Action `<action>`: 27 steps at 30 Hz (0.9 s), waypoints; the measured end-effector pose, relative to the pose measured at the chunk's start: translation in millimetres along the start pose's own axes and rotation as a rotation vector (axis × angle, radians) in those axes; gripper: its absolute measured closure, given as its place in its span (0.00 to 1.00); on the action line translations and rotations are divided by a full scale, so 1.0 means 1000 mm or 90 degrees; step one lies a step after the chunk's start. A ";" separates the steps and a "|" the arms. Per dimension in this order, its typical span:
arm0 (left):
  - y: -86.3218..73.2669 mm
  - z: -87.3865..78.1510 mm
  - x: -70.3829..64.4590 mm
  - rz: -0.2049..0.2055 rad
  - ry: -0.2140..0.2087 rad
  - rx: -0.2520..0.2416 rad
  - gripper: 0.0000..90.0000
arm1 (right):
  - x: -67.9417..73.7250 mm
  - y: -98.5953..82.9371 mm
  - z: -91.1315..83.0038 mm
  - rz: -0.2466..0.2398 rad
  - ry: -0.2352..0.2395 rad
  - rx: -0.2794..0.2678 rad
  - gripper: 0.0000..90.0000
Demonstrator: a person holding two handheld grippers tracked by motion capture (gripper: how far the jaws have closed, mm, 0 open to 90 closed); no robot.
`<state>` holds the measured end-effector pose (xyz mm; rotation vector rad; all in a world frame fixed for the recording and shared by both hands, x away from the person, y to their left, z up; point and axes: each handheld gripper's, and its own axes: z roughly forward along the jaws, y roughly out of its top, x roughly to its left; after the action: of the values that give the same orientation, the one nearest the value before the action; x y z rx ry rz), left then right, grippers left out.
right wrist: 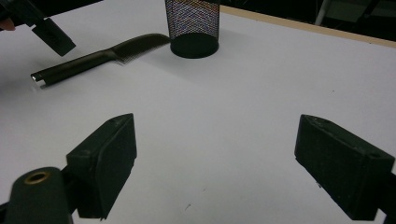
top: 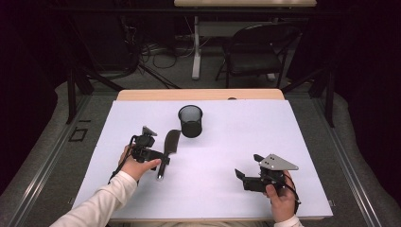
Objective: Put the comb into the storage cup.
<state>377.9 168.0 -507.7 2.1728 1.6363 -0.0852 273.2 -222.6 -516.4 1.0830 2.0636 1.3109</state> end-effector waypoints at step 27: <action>0.000 0.012 -0.003 -0.028 -0.001 0.052 0.51 | 0.000 0.000 0.000 -0.002 0.005 0.005 0.16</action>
<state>379.7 161.0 -518.0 2.1965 1.7076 -0.1700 273.3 -222.5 -516.7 1.0797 2.0767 1.3090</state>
